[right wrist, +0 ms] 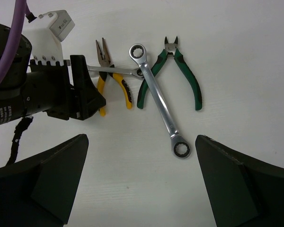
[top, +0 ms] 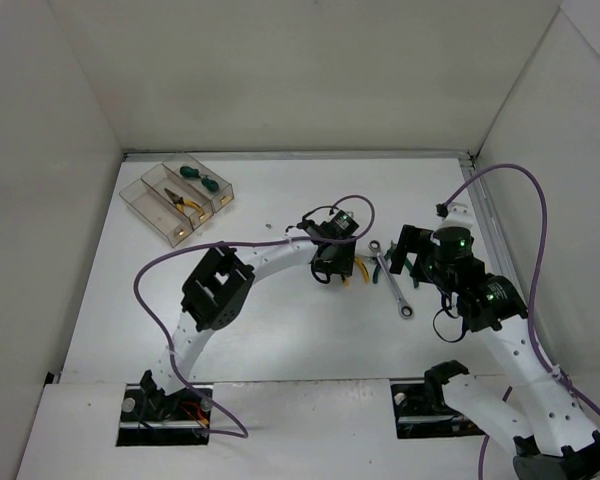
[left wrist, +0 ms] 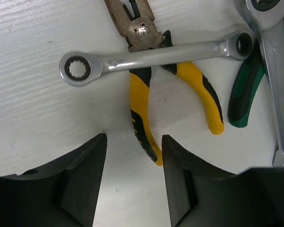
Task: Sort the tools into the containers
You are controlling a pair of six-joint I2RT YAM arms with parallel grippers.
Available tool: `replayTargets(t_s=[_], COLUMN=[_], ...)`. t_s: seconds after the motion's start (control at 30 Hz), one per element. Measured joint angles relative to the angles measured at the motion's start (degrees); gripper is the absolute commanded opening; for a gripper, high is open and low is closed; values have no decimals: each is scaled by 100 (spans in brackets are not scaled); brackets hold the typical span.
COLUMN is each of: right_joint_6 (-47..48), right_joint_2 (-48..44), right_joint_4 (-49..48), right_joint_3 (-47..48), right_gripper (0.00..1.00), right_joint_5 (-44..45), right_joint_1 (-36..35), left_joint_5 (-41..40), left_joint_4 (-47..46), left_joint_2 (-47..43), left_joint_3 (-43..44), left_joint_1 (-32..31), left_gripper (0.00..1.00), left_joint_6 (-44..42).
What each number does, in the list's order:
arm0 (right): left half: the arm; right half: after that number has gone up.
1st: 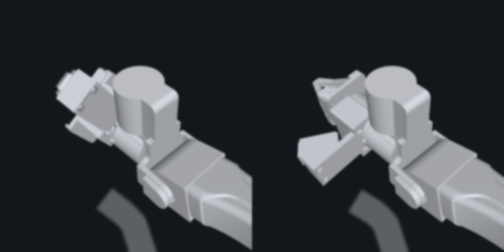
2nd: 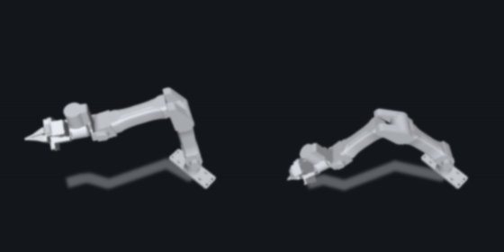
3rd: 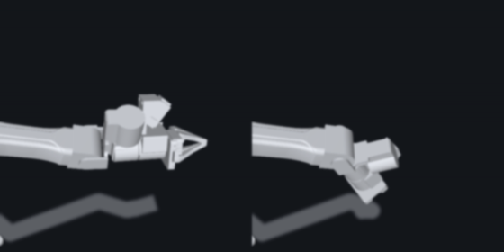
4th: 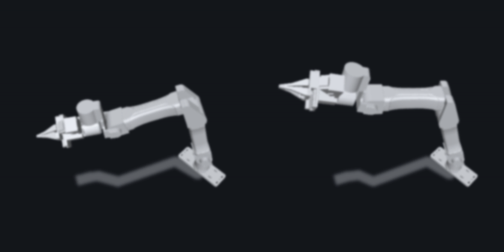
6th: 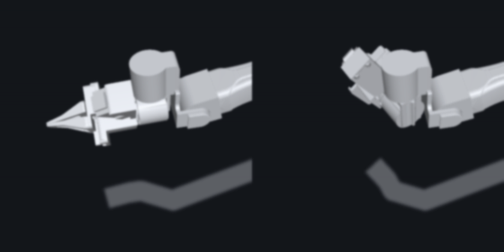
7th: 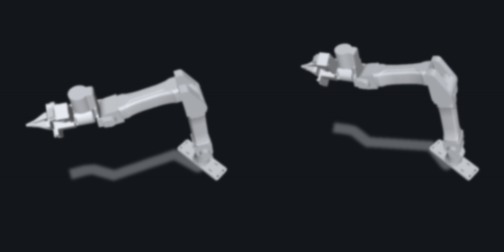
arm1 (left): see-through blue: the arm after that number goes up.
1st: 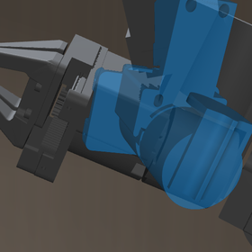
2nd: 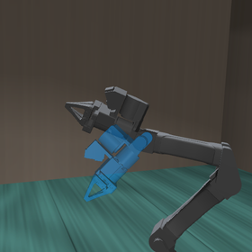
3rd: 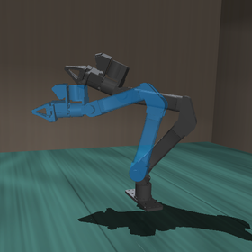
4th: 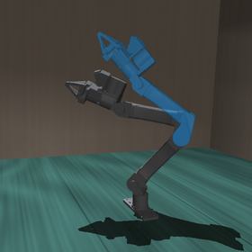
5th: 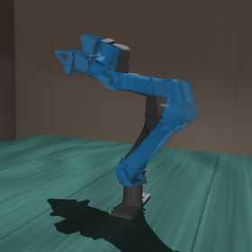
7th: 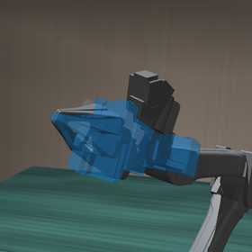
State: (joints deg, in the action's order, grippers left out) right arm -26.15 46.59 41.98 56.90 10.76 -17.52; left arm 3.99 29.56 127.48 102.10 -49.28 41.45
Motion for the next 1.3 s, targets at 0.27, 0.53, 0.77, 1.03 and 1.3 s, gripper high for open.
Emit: replayTargets(t_s=[0.27,0.53,0.77,1.03,1.3], right_joint_6=[-2,-4,-2,-2,0], right_joint_2=[0,2,4,127,221], right_joint_4=[4,11,15,17,15], right_joint_3=[-11,-11,-11,-11,-11], right_gripper=[96,96,96,97,97], right_joint_5=[0,4,9,9,9], right_joint_1=[0,0,0,4,4], left_joint_5=[-90,-450,-1283,-2374,-2483], left_joint_4=[76,168,780,942,968], left_joint_2=[39,-155,-748,-1545,-1556], left_joint_3=[17,-219,-588,-608,-518], left_joint_1=[-13,-39,70,-94,-481], left_gripper=[0,0,0,0,0], left_joint_6=[52,-74,-433,-1147,-1338])
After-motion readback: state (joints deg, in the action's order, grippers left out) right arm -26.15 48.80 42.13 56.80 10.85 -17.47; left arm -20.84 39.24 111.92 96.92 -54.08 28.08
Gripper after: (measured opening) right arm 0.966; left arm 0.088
